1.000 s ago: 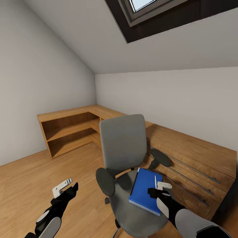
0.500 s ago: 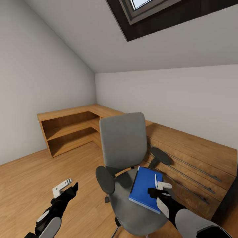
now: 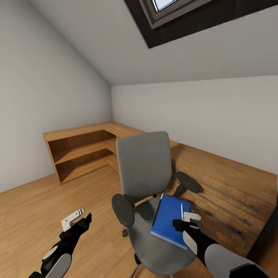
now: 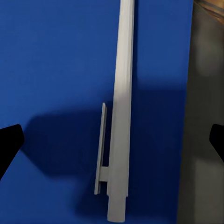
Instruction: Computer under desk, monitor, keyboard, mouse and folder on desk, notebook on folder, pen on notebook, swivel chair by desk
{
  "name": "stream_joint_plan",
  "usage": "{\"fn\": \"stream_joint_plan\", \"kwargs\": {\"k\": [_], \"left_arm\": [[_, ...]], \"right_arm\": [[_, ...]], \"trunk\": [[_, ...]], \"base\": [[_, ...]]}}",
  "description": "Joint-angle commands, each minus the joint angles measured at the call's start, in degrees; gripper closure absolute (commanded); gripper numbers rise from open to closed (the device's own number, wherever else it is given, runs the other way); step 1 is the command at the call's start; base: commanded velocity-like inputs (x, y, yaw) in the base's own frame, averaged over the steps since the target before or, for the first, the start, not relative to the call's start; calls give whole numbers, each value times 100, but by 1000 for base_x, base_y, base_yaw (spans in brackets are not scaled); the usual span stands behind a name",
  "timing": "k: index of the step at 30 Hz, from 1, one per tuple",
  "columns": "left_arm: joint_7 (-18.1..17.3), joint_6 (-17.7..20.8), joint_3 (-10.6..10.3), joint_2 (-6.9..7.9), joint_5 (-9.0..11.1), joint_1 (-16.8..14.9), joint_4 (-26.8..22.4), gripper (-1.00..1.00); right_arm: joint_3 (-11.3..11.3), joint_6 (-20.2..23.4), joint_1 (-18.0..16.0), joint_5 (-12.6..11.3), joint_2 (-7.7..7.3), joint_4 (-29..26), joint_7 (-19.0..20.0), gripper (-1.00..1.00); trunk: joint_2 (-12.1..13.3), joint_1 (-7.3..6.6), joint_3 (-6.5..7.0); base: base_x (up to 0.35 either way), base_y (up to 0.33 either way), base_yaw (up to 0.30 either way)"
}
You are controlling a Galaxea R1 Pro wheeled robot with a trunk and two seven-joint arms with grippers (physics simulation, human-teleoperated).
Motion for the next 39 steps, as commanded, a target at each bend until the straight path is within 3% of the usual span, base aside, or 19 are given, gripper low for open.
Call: {"fn": "stream_joint_plan", "kwargs": {"k": [1,39], "left_arm": [[39,17,-11,6,14,-7,-9,-100],[39,26,-7,6,14,-8,-9,-100]], "right_arm": [[57,12,-1,-72,-1,0,-31,100],[57,41,-1,-72,-1,0,-31,100]], "trunk": [[-3,0,-7],[-3,0,-7]], "base": [[0,0,0],[0,0,0]]}}
